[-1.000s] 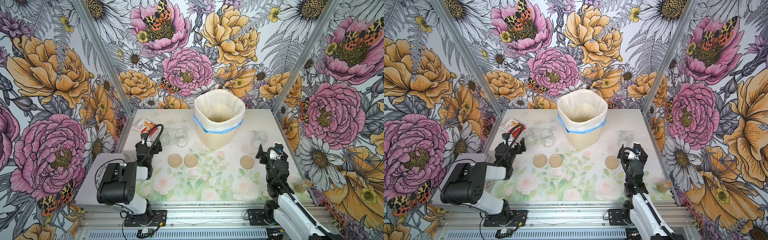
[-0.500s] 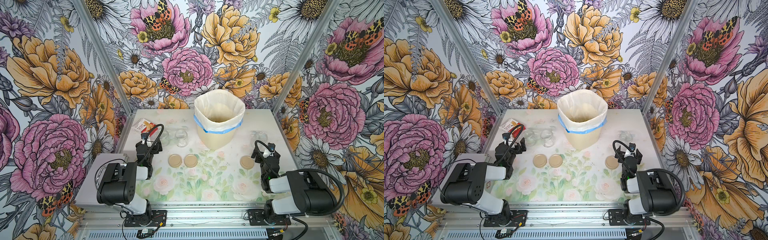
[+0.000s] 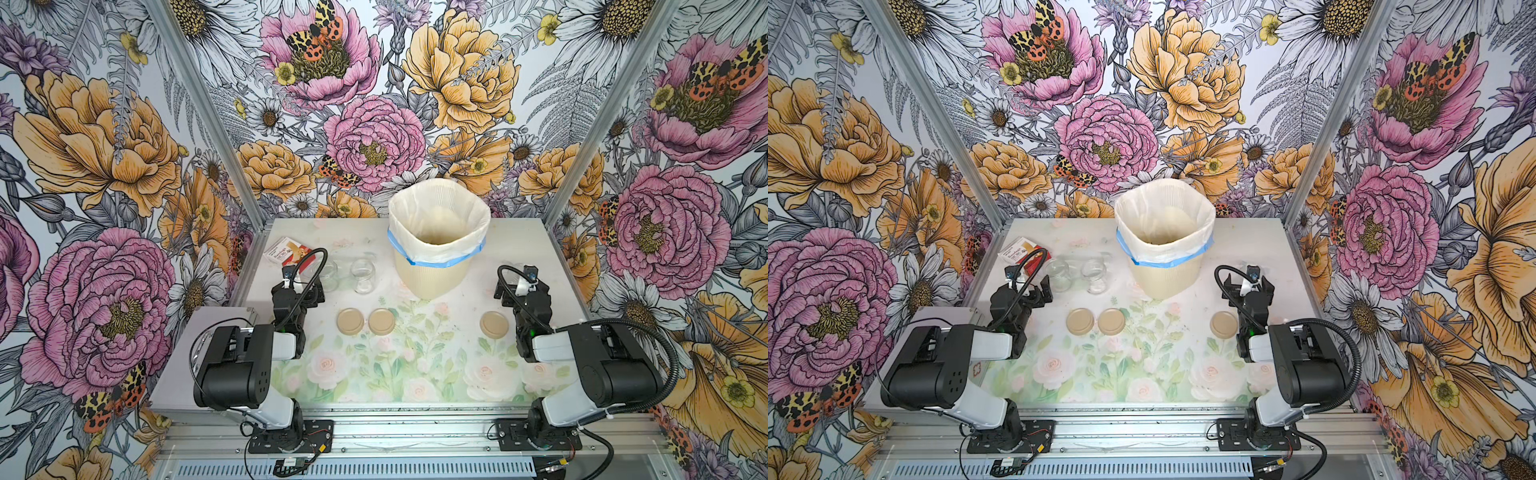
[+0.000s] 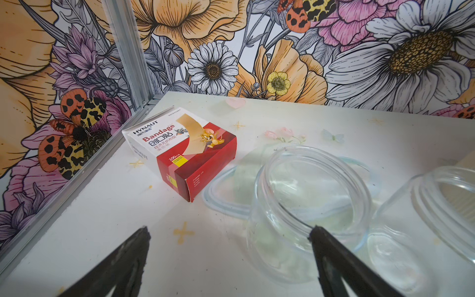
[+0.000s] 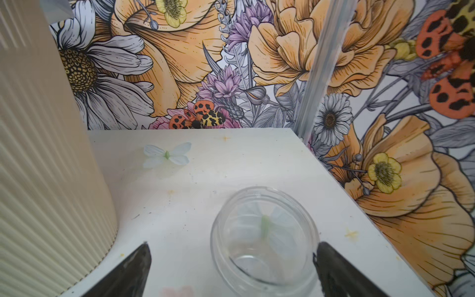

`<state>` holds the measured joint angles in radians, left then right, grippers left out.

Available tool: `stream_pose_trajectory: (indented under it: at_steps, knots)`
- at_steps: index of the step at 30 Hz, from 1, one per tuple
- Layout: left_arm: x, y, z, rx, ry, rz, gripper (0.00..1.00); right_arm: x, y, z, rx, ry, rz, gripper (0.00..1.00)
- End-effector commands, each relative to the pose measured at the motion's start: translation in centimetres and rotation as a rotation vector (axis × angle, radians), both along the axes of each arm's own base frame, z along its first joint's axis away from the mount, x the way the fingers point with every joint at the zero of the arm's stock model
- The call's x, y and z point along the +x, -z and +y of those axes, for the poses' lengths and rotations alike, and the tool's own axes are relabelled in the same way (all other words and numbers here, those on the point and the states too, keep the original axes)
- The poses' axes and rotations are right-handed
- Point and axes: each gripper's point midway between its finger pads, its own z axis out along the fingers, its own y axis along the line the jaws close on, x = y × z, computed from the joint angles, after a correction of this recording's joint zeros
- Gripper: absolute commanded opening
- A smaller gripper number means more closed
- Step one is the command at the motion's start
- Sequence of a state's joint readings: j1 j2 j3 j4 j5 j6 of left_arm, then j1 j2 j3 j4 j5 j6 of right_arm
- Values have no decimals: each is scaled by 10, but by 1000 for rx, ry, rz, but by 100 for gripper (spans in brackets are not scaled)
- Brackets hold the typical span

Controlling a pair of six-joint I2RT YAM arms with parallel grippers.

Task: Empty moldy tea leaves from jars
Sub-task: Reset both arms

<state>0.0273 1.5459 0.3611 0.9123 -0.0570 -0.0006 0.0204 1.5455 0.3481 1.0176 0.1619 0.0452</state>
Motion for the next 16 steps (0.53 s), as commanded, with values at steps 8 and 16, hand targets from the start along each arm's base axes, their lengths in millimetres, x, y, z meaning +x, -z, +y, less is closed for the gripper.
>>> stream_pose_trajectory:
  at_steps: [8, 16]
  knots:
    - [6, -10, -5, 30, -7, -22, 99, -1, 13, 8, -9, -42, 75, 100]
    - [6, -11, -4, 28, -7, -27, 99, -1, 13, 7, -6, -40, 74, 100]
